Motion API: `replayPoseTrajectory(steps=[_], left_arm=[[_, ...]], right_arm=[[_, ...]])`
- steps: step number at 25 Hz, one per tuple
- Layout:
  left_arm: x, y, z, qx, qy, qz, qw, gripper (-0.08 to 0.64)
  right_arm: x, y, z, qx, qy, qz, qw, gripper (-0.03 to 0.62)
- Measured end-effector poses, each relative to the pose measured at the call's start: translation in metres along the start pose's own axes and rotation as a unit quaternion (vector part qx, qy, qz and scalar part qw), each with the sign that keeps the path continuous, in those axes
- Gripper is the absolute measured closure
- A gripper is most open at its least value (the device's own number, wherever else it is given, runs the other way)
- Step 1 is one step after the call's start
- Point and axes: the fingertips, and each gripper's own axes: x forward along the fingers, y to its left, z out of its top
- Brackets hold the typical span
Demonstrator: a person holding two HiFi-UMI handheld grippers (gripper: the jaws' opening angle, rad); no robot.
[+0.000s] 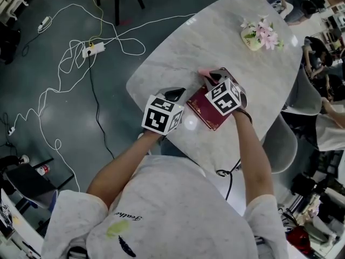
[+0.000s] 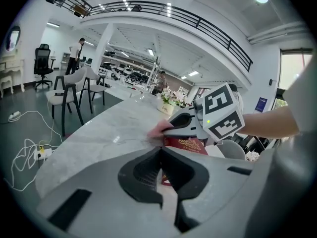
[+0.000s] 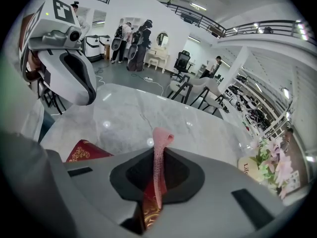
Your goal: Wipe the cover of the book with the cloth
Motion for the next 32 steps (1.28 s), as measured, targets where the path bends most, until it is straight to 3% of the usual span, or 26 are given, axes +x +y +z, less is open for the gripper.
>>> replayPoseTrajectory(steps=[32], left_arm=[[-0.044,-0.004,-0.017,0.018,-0.007,-0.016,0.9997,0.552]], right_arm=[[-0.010,0.079,0.017,0.024,-0.003,0.023,0.999,0.573]])
